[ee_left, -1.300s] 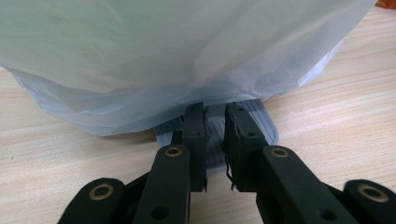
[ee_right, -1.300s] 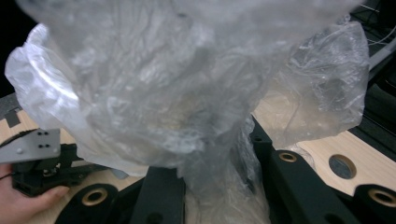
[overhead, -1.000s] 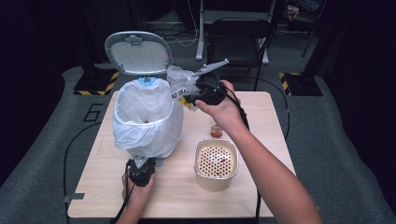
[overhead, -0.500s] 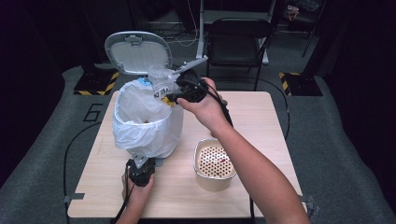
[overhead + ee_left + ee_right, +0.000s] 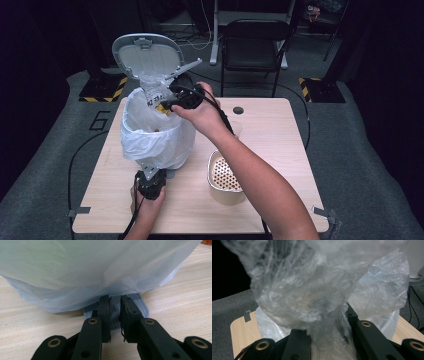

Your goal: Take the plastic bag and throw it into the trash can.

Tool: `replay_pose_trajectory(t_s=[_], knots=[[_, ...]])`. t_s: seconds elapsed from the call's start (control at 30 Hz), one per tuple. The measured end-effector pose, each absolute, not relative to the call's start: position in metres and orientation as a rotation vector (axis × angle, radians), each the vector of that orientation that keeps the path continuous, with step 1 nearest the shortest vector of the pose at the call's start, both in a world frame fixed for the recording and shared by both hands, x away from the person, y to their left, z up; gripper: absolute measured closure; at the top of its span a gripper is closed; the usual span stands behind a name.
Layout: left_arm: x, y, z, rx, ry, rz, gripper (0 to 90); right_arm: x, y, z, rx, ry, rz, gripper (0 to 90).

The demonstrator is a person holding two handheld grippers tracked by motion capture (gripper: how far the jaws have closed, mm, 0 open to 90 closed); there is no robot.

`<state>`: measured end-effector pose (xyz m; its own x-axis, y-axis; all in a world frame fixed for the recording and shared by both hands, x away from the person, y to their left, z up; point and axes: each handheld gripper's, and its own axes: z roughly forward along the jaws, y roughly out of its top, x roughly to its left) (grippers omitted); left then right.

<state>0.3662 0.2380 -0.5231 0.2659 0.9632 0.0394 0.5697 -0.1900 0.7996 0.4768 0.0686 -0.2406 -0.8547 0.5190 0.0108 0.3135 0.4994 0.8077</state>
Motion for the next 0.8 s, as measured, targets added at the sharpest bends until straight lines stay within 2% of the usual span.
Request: replay_pose_trajectory(t_s=[0.17, 0.23, 0.4, 0.43, 0.5, 0.53, 0.7, 0.8], knots=[[0.366, 0.235, -0.525, 1.805, 1.405, 0.739, 78.6, 0.481, 0.083, -0.246, 0.710, 2.516, 1.263, 74.5], [0.366, 0.238, -0.523, 1.857, 1.394, 0.746, 78.6, 0.482, 0.085, -0.247, 0.706, 2.510, 1.270, 74.5], [0.366, 0.238, -0.523, 1.858, 1.393, 0.746, 78.6, 0.484, 0.098, -0.253, 0.694, 2.516, 1.296, 72.5], [0.366, 0.238, -0.523, 1.853, 1.396, 0.743, 78.6, 0.484, 0.100, -0.253, 0.691, 2.513, 1.297, 69.5], [0.366, 0.238, -0.523, 1.853, 1.396, 0.744, 78.7, 0.484, 0.105, -0.256, 0.697, 2.497, 1.318, 53.8], [0.366, 0.238, -0.523, 1.854, 1.396, 0.745, 78.6, 0.485, 0.109, -0.257, 0.711, 2.490, 1.329, 41.8], [0.366, 0.238, -0.523, 1.860, 1.392, 0.750, 78.6, 0.482, 0.108, -0.257, 0.702, 2.467, 1.332, 29.1], [0.366, 0.238, -0.523, 1.856, 1.395, 0.745, 78.6, 0.482, 0.107, -0.255, 0.713, 2.450, 1.330, 27.8]])
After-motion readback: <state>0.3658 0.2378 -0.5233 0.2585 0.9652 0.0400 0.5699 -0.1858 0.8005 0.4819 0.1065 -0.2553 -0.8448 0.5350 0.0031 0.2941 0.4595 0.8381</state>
